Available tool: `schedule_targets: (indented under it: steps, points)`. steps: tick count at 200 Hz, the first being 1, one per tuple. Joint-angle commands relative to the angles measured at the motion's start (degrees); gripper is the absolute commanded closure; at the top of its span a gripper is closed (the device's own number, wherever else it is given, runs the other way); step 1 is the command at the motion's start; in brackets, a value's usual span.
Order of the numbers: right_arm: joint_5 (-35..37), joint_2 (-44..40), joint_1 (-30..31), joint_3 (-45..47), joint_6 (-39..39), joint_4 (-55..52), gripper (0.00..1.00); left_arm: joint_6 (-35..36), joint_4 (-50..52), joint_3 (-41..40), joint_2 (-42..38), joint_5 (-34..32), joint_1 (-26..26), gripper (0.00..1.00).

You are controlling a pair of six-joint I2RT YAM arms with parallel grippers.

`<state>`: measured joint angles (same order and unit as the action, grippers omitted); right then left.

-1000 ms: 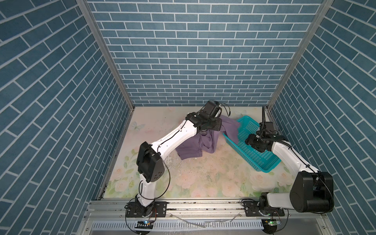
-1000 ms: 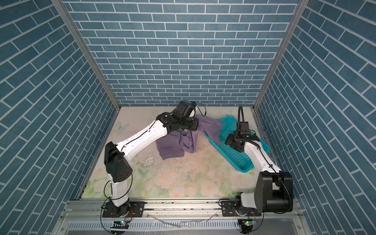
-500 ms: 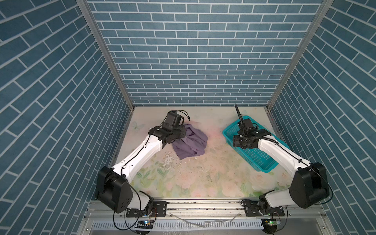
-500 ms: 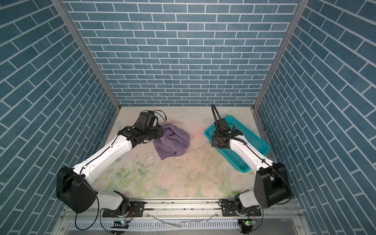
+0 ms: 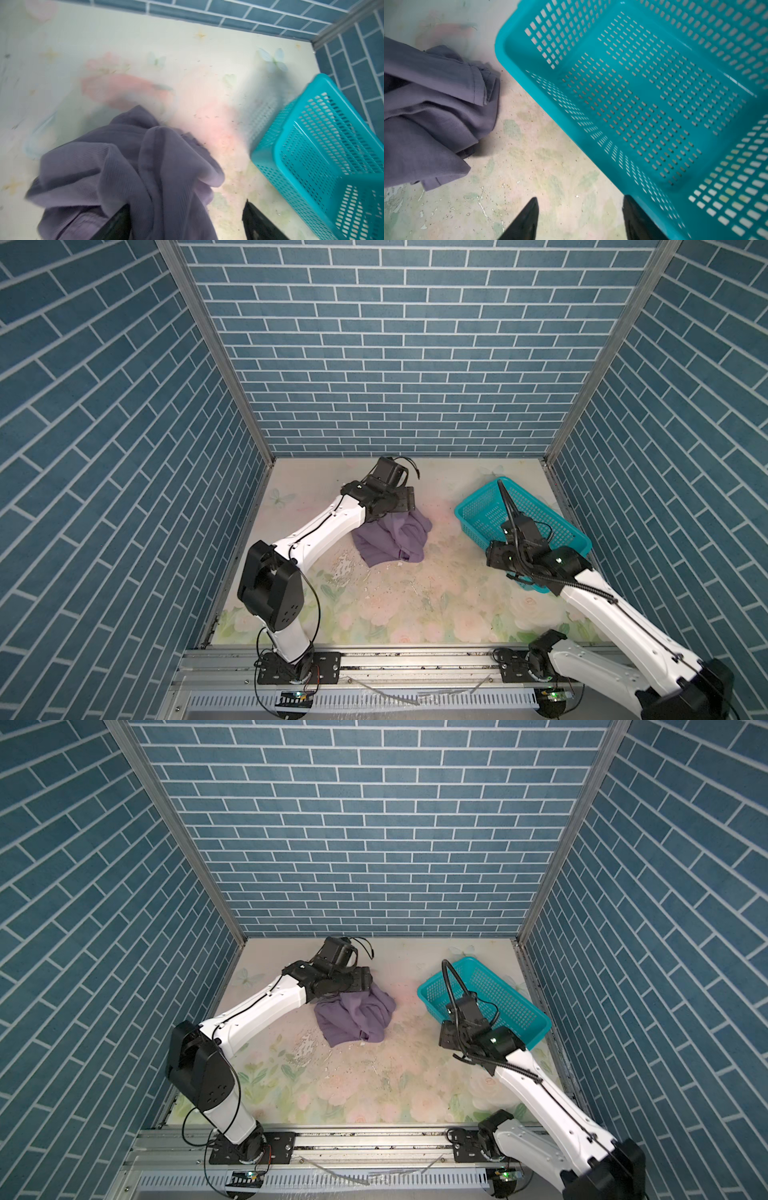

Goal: Fold and stack the trousers
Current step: Place the trousers at the center of the table.

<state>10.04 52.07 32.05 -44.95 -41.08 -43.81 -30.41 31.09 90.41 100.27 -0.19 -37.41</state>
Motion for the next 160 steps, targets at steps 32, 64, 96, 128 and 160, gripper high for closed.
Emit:
schedule_targets:
  steps: [32, 64, 96, 128, 160]
  points:
    - [-0.90, -9.26, 0.12, 10.09, -16.95, -11.55, 0.49, 3.34, 2.24, 13.92, 14.59, 1.60, -7.57, 0.08]
    - [1.29, -14.15, -0.30, 13.36, -23.70, -18.49, 0.36, 4.17, 4.72, 20.99, 23.12, 2.05, -9.91, 0.04]
    - [2.60, -18.01, -5.43, 15.28, -24.23, -21.82, 0.29, 3.70, 5.94, 24.44, 28.14, 2.27, -10.05, 0.05]
    - [-1.66, -15.51, -18.68, 15.97, -13.85, -17.02, 0.29, 2.90, 5.33, 23.83, 29.54, 3.51, -10.05, 0.05]
    - [-9.13, -10.43, -29.41, 16.34, -8.86, -10.78, 0.29, 3.45, 5.38, 23.34, 29.57, 2.58, -9.90, 0.06]
